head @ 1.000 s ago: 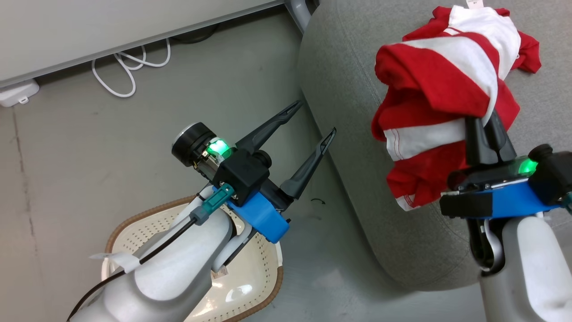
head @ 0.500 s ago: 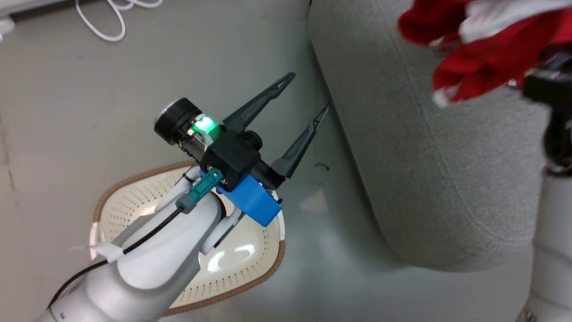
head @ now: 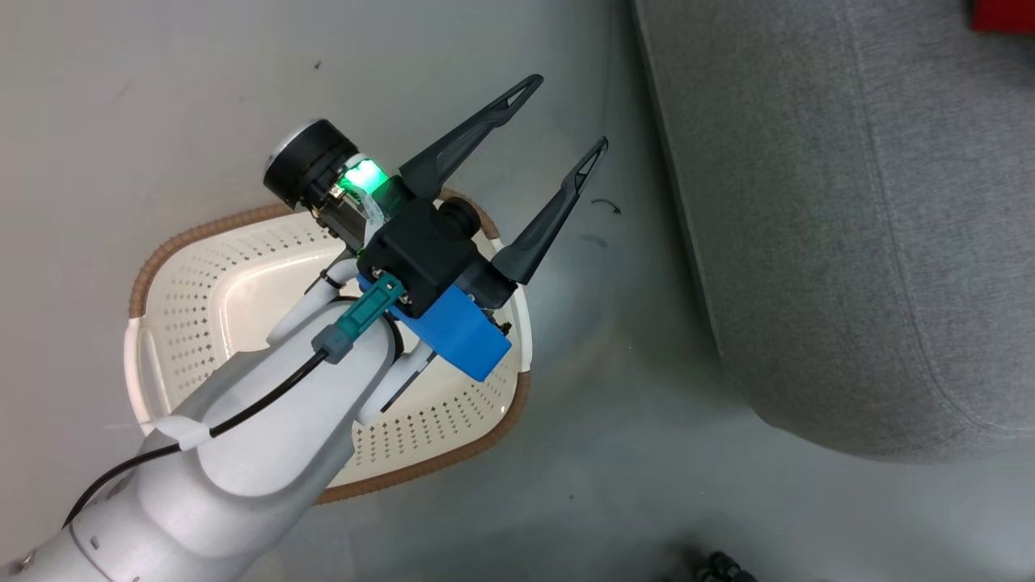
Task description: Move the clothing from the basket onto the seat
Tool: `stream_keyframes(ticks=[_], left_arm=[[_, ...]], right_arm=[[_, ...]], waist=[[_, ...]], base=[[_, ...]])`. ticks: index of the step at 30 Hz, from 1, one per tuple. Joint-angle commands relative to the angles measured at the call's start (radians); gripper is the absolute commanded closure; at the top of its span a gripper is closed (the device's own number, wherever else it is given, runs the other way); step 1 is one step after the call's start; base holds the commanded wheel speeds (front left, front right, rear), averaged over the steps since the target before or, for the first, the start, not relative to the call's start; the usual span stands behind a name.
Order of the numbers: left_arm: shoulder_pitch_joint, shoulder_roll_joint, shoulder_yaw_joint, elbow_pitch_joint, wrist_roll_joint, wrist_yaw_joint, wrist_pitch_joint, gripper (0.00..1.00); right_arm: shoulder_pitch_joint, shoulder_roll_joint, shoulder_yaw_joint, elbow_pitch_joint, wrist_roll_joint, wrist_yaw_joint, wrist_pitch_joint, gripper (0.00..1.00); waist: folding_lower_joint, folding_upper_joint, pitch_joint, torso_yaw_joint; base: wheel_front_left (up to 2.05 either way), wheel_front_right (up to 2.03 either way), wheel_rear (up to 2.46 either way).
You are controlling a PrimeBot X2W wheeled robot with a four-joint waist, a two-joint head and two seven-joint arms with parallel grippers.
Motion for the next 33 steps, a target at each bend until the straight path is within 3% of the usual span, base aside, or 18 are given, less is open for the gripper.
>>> stream_keyframes(ticks=[1,7,16,23,24,26,33], left_arm=[[-0.020,0.005,0.000,-0.001,0.007,0.001,-0.004,0.00],[-0.031,-0.001,-0.005,0.006,0.009,0.000,-0.011,0.00],[-0.034,-0.004,-0.013,0.021,0.003,-0.003,-0.017,0.00],[-0.027,-0.004,-0.018,0.028,-0.003,0.003,-0.019,0.00],[-0.025,-0.004,-0.018,0.029,-0.005,0.003,-0.019,0.00],[-0.021,-0.006,-0.019,0.032,-0.007,0.005,-0.021,0.00],[0.001,-0.022,-0.008,0.046,-0.017,0.015,-0.034,0.00]], right_arm=[[-0.035,-0.036,-0.026,0.047,0.019,0.000,0.000,1.00],[-0.026,-0.088,-0.068,0.228,0.026,0.000,0.000,1.00],[0.065,-0.032,-0.091,0.448,0.020,0.000,0.000,1.00],[0.114,0.002,-0.067,0.505,0.029,0.000,0.000,1.00],[0.120,0.006,-0.068,0.502,0.030,0.000,0.000,0.94],[0.131,0.011,-0.071,0.489,0.028,0.000,0.000,0.00],[0.227,0.025,-0.037,0.415,0.014,0.000,0.000,0.00]], waist=[[-0.0002,0.0000,0.032,0.010],[-0.0002,0.0000,0.051,0.020],[-0.0002,0.0000,0.046,0.023],[-0.0002,0.0000,0.030,0.027],[-0.0002,0.0000,0.025,0.027],[-0.0002,0.0000,0.014,0.029],[-0.0002,0.0000,-0.045,0.042]], base=[[0.00,0.00,0.00],[0.00,0.00,0.00],[0.00,0.00,0.00],[0.00,0.00,0.00],[0.00,0.00,0.00],[0.00,0.00,0.00],[0.00,0.00,0.00]])
